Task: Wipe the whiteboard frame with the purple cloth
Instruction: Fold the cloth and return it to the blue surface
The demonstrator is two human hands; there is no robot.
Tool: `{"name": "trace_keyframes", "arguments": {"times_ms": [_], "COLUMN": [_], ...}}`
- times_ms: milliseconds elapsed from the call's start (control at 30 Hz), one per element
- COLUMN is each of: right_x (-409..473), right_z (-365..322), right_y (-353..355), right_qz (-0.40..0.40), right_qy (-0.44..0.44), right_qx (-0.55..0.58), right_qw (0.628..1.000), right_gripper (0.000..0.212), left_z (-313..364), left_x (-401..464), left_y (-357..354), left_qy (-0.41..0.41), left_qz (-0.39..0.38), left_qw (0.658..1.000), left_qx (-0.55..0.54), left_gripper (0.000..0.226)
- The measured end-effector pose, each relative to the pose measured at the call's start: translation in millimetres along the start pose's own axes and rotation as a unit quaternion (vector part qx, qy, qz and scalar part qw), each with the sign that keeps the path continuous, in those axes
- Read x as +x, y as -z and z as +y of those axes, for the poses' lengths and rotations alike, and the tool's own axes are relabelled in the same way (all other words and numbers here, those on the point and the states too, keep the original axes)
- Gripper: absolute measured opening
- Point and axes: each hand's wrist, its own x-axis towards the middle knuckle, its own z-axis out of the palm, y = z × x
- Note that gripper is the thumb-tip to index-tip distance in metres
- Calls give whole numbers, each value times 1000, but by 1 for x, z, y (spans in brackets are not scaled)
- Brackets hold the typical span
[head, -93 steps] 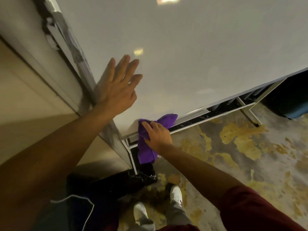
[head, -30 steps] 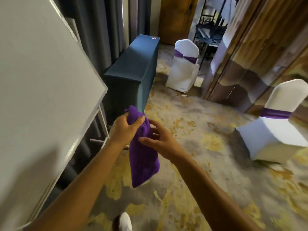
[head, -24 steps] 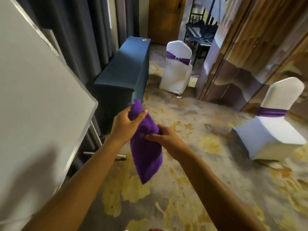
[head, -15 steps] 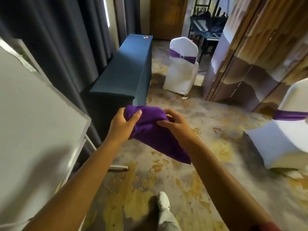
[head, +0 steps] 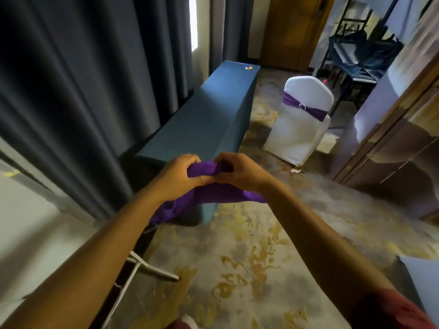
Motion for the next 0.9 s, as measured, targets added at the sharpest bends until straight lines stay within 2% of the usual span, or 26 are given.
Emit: {"name": "trace_keyframes", "arguments": {"times_ms": [133, 200, 367, 433, 500, 567, 700, 767, 867, 900], "right_x": [69, 105, 195, 228, 267, 305, 383, 413, 465, 478], "right_z": [34, 56, 102, 116, 130, 146, 195, 224, 272, 282], "right_y": [14, 17, 38, 46, 51, 48, 28, 11, -22, -29], "right_qz": [-82, -95, -73, -39, -16, -18, -45, -99, -240, -262], "right_qy": [7, -15, -86, -99, -109, -106, -122, -146, -135, -127], "right_qx": [-34, -61, 4, 65, 113, 83, -24, -71, -156, -175], "right_qw": [996, 994, 994, 992, 987, 991, 991, 982, 948, 941], "right_gripper": [48, 51, 26, 26, 23, 19, 16, 27, 30, 30], "left_z": [-31, -54, -109, -125, -144, -161, -213, -234, -274, -283], "left_x": [64, 102, 185, 209, 231, 248, 281, 292, 310, 315], "left_y": [10, 17, 36, 40, 44, 42, 16, -5, -40, -47], "left_qy": [12, 18, 63, 76, 110, 144, 235, 280, 358, 379], "left_qz": [39, 66, 55, 54, 67, 68, 95, 101, 127, 139], "left_qw": [999, 997, 994, 994, 987, 980, 954, 940, 906, 896], "left_qx": [-26, -41, -63, -63, -97, -119, -158, -168, -187, -188], "left_gripper": [22, 18, 21, 19, 30, 36, 27, 28, 34, 39]}}
